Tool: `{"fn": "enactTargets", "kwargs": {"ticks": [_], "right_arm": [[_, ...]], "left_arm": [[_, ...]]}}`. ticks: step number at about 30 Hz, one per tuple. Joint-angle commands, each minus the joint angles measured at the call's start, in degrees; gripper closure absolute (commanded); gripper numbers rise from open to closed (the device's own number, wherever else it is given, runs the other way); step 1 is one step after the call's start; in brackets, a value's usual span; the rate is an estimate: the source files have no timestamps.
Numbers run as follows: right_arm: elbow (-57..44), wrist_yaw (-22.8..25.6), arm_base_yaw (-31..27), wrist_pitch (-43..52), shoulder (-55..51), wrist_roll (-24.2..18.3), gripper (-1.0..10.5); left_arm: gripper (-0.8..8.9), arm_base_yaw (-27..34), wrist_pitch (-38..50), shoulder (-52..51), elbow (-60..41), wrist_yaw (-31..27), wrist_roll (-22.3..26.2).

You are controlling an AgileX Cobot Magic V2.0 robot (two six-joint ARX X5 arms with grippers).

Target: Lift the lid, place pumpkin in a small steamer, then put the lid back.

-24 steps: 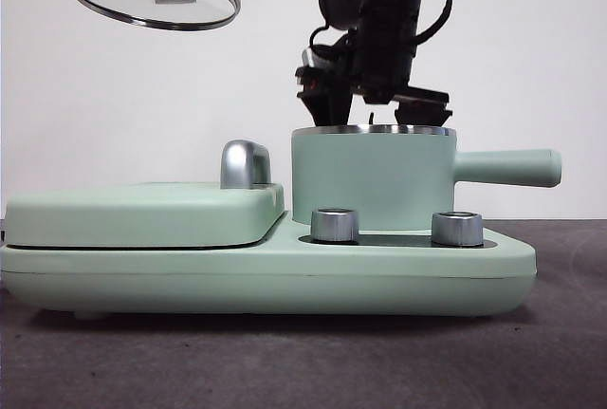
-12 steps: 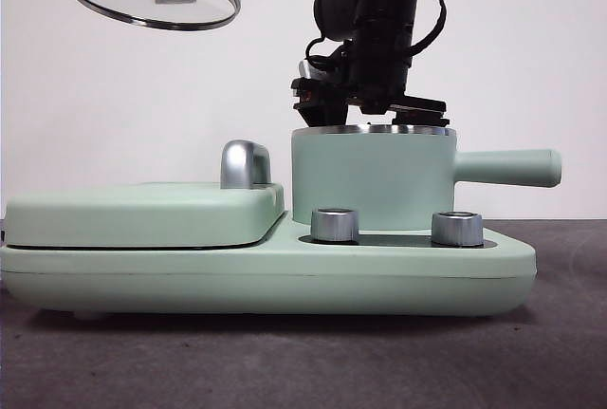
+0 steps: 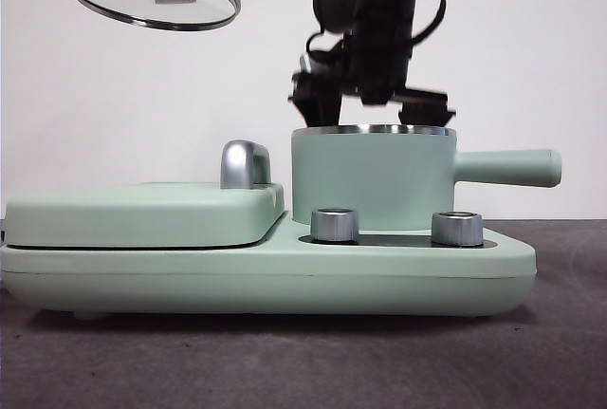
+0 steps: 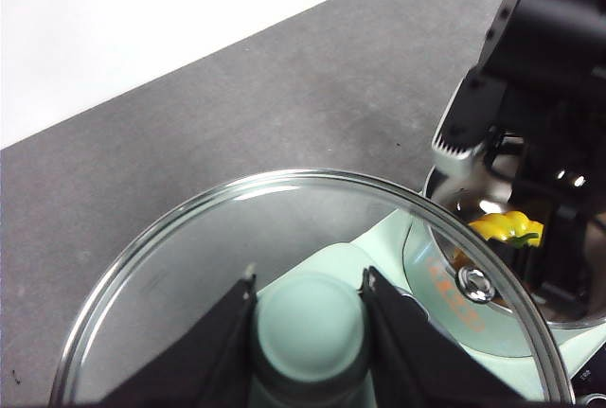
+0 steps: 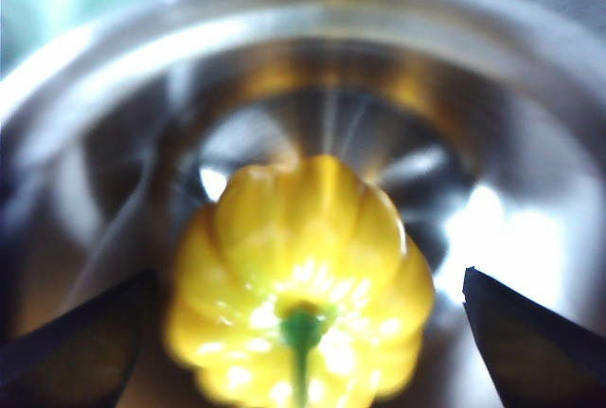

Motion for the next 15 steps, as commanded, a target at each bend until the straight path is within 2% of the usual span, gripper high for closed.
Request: {"fn": "enactTargets", "kwargs": {"ticks": [1, 4, 8, 10, 15], "right_arm": [[7.96, 1.60, 0.37, -4.52, 0.85, 0.63, 4.4], [12.15, 1.66, -0.11, -4.81, -2.93, 0.66, 4.4], [9.92, 3.04, -0.09, -5.05, -12.22, 0.20, 4.4], [5.46, 3.50, 0.00, -5.05, -18.56, -0.35, 4.4], [-16.63, 7.74, 0.07, -5.03, -39.17, -0.92, 4.6]], "left_arm": [[7.92, -0.13, 1.62, 0.92, 1.38, 0.17, -0.07], [7.92, -0.13, 1.62, 1.16, 1.36, 0.17, -0.09], [7.92, -0.17, 1.57, 1.25, 1.33, 0.20, -0.55], [7.92, -0.24, 1.57, 1.25, 1.33, 0.85, -1.42], [7.92, -1.77, 1.84, 1.36, 1.14, 3.61, -3.13]]}}
